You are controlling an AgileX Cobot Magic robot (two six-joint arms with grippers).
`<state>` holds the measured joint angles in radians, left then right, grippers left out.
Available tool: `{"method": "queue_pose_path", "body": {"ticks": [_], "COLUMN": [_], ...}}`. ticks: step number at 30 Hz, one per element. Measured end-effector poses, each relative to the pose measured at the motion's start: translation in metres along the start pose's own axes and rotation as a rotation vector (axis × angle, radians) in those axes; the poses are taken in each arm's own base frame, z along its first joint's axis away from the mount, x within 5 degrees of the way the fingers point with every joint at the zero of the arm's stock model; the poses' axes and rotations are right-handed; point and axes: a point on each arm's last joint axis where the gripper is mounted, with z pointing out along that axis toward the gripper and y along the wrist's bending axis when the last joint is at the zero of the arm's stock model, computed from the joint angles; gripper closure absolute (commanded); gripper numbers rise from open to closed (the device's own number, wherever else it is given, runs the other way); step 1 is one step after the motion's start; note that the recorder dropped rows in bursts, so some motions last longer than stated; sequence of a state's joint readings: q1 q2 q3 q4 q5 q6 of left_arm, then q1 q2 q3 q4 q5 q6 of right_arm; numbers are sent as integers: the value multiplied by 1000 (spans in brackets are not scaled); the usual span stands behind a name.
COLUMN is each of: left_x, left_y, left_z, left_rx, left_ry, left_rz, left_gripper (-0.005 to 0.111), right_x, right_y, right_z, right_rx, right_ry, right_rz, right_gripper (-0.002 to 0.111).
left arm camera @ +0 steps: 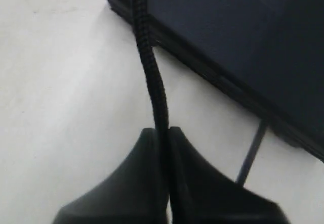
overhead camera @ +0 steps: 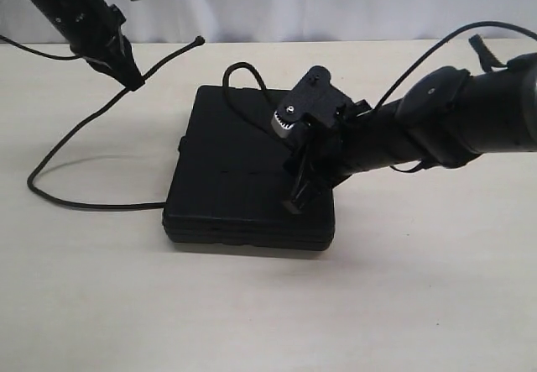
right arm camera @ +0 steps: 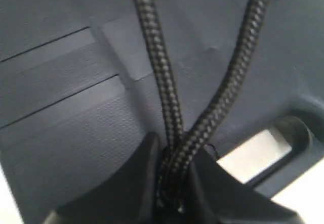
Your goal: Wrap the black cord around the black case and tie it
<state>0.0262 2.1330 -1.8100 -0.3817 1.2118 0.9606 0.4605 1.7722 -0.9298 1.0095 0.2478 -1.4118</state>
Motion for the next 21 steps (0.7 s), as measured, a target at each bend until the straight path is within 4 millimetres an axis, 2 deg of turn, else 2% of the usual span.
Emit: {"method": "queue_pose_path", "body": {"ticks": [4,7,11,19,21], "left_x": [5,9,5,-12,-17], "left_y": [-29,-47,-57,-82,-87], "left_z": [-11,-3,4,13,15], "left_rx": [28,69,86,121,112], "left_ry": [17,56,84,79,70], "left_rz": [157,303,403,707,737], "left_gripper": [107,107,107,107,107], "right_x": [-4,-7,-7,12,12], "right_y": [-5,-5,-9,-41,-41], "right_z": [-4,-6,-8,-19,-20], "right_rx": [-75,-96,-112,-132,-138], "right_ry": [-11,-21,-17,1,1], "right_rz": [-80,-120,-160,-111,-114], "right_gripper": [104,104,104,104,104]}}
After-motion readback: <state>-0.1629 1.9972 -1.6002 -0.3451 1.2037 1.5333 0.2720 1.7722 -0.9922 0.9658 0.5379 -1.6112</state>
